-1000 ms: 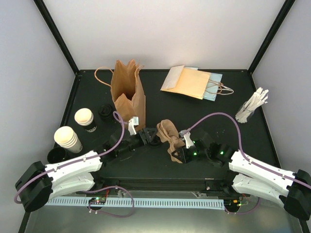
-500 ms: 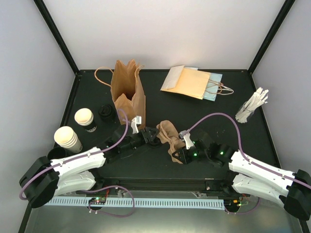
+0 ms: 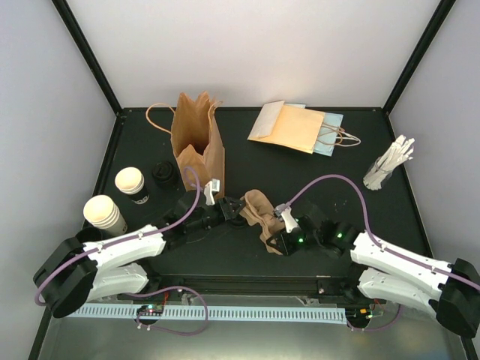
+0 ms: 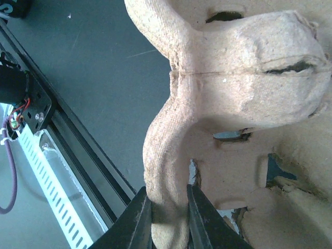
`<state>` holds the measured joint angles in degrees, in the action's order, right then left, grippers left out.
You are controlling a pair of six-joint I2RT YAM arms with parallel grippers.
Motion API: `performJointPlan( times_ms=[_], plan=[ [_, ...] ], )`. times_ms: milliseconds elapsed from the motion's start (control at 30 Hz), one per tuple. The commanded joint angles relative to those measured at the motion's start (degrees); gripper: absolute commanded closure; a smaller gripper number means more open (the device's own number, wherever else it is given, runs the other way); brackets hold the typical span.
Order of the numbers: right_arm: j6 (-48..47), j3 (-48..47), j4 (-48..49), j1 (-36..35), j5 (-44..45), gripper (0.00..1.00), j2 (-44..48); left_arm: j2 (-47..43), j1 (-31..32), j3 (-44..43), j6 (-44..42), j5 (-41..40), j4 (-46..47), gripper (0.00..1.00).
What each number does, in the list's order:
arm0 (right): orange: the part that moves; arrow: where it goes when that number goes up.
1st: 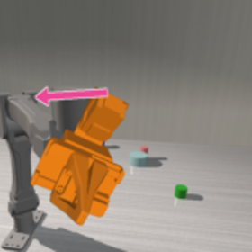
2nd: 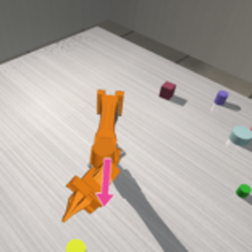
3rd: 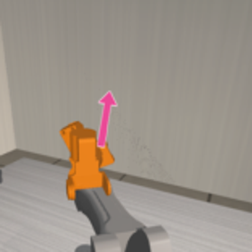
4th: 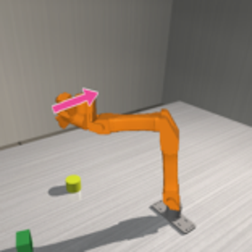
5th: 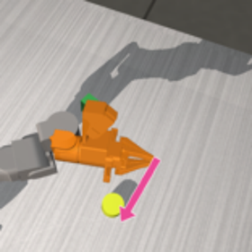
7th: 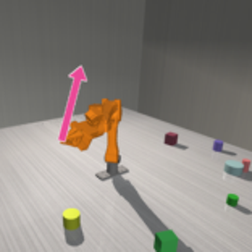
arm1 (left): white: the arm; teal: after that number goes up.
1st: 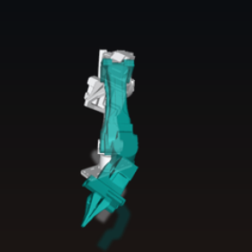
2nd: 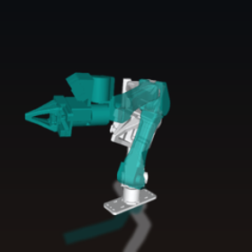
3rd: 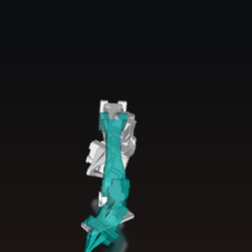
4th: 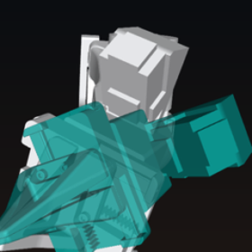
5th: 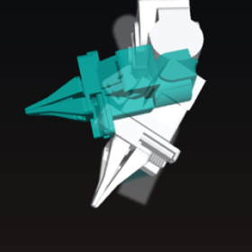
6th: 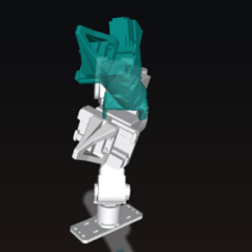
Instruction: Pack the takeout coffee
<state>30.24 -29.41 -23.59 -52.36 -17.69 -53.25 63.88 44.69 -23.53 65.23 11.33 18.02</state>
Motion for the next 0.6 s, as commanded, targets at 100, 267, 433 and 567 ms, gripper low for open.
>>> performJointPlan(
  times_ms=[100, 267, 433, 567],
  plan=[
    [-3.0, -1.0, -0.9, 0.2, -0.3, 0.83, -1.1, 1.4, -0.5, -2.6, -0.4, 1.8, 1.0, 0.84],
    [-3.5, -1.5, -2.3, 0.2, 2.0, 0.74, -1.7, 1.6, -0.6, -2.7, -0.8, 1.9, 0.1, 0.97],
    [-3.7, -2.5, -4.0, 0.2, 4.4, 0.67, -1.2, 2.1, -0.6, -2.7, -0.8, 2.4, 0.0, 0.98],
    [-3.4, -4.0, -5.9, 0.2, 6.2, 0.59, -1.1, 2.5, -0.6, -2.6, -0.9, 2.8, 0.3, 0.99]
  ],
)
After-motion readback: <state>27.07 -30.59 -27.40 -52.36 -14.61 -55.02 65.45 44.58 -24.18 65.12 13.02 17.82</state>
